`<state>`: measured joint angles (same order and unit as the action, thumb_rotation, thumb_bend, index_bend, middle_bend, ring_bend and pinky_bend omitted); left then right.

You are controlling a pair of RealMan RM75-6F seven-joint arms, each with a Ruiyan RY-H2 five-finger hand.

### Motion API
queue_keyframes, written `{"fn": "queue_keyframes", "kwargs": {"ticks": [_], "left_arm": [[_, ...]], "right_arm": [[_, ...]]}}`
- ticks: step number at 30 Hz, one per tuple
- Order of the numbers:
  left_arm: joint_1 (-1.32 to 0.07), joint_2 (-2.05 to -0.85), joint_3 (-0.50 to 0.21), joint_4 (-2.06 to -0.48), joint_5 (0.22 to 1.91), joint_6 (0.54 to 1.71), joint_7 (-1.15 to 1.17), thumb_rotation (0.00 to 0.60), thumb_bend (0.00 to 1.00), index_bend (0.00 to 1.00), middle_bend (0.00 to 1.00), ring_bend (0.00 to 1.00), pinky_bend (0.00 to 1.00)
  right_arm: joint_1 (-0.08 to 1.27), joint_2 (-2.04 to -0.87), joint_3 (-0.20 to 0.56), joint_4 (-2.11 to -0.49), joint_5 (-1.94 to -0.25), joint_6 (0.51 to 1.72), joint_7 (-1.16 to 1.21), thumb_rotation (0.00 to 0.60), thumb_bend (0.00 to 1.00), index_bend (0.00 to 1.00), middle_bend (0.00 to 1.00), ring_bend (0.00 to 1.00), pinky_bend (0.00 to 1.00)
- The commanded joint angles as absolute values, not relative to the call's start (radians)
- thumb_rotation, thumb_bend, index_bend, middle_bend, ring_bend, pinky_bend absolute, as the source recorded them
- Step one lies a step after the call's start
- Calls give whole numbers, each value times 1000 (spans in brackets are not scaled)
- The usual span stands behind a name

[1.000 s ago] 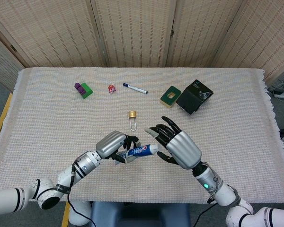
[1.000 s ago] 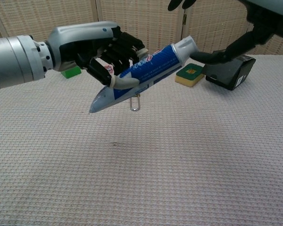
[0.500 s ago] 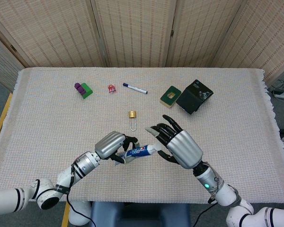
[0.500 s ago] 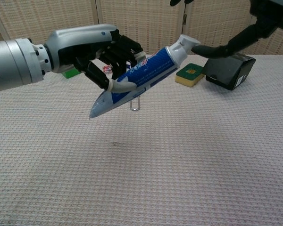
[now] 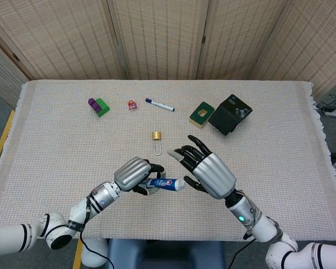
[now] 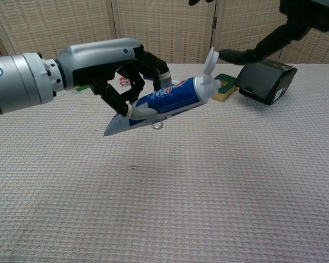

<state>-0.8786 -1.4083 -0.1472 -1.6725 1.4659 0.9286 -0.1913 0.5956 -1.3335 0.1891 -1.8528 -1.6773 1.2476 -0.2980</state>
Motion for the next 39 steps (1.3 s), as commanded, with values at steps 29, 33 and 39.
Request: {"fn": "queue_keyframes", "kwargs": {"ticks": [29,33,39], "left_arm": [[-810,-1606,-70,-1331,1287,929,210,600,795,720,746,681,499],[-810,-1635,-75,-1320,1234,904,285,600,652,490,546,505,444],[-806,-1636,-89,-1352,1187,906,348,600,515,211,262,244,278]], "right_arm": [[408,-1161,104,-1779,-1686,1454,-184,600,352,120,269,229,86],[385,-1152,95,-1752,-1673,1465,-156,600,351,120,270,230,86],[354,-1145,86,-1715,-1656,1479,-115,600,352,120,271,230,86]]}}
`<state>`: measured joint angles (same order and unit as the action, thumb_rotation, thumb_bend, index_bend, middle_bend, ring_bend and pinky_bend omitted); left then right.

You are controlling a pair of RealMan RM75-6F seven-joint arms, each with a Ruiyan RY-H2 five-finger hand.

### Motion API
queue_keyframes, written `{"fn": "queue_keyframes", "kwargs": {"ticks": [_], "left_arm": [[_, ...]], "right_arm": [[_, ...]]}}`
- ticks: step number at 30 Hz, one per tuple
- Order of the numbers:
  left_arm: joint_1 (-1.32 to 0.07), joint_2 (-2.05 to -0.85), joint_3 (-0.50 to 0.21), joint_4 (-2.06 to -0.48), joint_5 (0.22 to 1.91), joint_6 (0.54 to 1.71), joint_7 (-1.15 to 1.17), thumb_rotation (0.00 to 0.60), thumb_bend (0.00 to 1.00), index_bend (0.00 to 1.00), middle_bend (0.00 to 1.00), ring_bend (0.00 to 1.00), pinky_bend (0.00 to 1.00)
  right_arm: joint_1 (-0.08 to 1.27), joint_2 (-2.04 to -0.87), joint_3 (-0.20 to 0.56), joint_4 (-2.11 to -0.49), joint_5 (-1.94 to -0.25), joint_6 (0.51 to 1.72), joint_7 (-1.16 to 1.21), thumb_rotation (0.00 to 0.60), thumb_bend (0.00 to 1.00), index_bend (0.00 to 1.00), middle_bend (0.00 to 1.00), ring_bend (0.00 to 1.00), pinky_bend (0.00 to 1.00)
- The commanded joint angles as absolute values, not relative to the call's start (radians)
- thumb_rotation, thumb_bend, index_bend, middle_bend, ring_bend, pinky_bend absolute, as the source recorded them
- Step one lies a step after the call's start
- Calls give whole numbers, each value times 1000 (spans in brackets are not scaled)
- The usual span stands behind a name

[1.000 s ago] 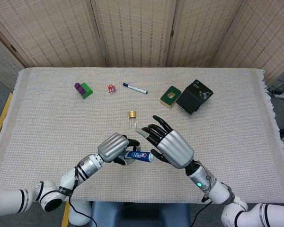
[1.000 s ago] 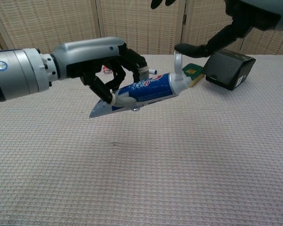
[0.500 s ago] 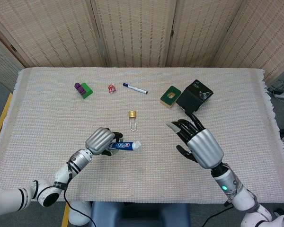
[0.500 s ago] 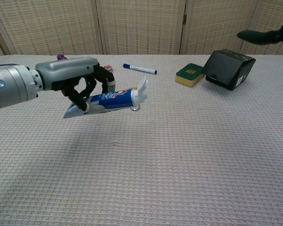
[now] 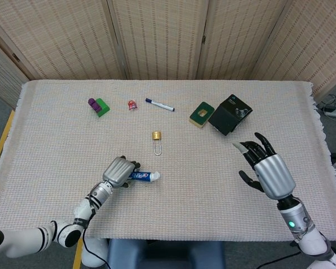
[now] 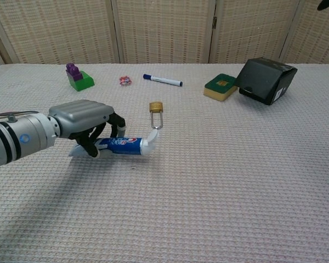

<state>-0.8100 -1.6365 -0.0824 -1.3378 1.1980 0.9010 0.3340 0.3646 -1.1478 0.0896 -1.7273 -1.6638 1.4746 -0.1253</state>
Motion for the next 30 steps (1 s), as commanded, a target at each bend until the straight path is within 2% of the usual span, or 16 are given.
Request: {"fn": "queue_keyframes", "kwargs": {"ticks": [1,5,9,13,20,30], "left_arm": [[-803,-1629,-93,-1360,1186,911,350,600,510,191,240,224,254],[-787,-1594,-96,-1393,1185,933,354,600,496,141,174,163,204],[-746,-1532,-95,-1455,1180,990,362,600,488,141,169,157,208],[-668,-1447,-92,-1509,1205,1102,315,600,488,153,169,157,166],[-521,-1328,-71,-1563,1240,1280,219,600,488,185,169,157,165],[-302,-1240,-7,-1624,1293,1519,180,600,488,196,169,144,111]], "right_arm": [[349,-1143,83,-1707,-1651,1479,-108,600,352,120,271,230,86],[330,-1134,81,-1683,-1629,1483,-82,600,351,121,271,229,86],[307,-1119,73,-1662,-1617,1490,-37,600,351,120,272,230,86],[286,-1083,49,-1633,-1616,1480,47,600,351,120,263,216,86],[254,-1056,8,-1587,-1594,1436,140,600,352,38,128,105,77],[196,-1085,-19,-1514,-1633,1501,202,600,352,36,128,100,75]]}}
